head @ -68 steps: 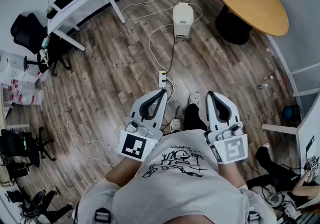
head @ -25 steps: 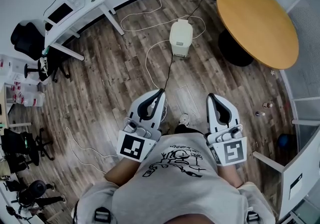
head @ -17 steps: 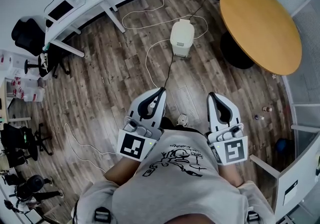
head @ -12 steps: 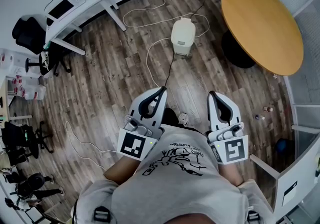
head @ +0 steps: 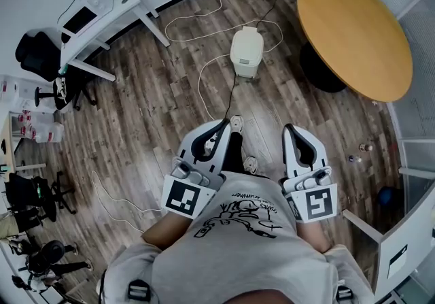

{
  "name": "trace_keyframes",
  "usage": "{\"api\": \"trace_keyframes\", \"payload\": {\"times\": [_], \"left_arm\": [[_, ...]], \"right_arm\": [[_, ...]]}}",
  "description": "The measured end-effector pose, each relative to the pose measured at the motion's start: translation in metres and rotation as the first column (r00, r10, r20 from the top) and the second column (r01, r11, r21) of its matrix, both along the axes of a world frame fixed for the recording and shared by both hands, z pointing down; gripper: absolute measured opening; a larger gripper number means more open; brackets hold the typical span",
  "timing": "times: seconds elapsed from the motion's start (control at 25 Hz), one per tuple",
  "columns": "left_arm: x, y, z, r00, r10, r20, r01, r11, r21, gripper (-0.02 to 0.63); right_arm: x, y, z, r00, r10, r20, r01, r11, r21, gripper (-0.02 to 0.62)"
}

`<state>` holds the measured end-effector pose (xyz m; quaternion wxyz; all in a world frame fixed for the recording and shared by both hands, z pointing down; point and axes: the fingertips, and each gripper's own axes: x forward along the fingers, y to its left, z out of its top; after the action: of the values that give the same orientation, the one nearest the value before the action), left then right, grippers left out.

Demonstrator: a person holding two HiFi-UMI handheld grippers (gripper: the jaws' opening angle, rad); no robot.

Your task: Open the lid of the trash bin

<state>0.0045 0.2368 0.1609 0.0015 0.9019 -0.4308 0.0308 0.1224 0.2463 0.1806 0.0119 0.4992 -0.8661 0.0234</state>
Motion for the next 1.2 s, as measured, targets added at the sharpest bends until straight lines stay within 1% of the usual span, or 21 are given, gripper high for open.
{"api": "trace_keyframes", "payload": {"times": [0.2, 0.4, 0.84, 1.2], "left_arm": [[-0.001, -0.022, 0.001, 1.0, 0.006, -0.008, -0.006, 1.0, 0.006, 0.015], [-0.007, -0.053, 0.0, 1.0, 0.006, -0.013, -0.006, 1.0, 0.005, 0.015], [-0.028, -0.145, 0.008, 1.0, -0.003, -0.03, 0.002, 1.0, -0.018, 0.015], [-0.063, -0.231, 0.005, 0.999, -0.001, -0.035, 0.0, 0.999, -0.037, 0.015]], "right_arm": [[-0.003, -0.02, 0.0, 1.0, 0.003, -0.005, -0.003, 1.0, 0.007, 0.006], [-0.008, -0.052, -0.003, 1.0, 0.004, -0.014, -0.004, 1.0, 0.013, 0.005], [-0.028, -0.141, 0.007, 1.0, 0.001, -0.031, -0.002, 1.0, -0.016, 0.005], [-0.063, -0.227, 0.0, 0.999, -0.004, -0.041, 0.003, 1.0, -0.027, 0.006]]}}
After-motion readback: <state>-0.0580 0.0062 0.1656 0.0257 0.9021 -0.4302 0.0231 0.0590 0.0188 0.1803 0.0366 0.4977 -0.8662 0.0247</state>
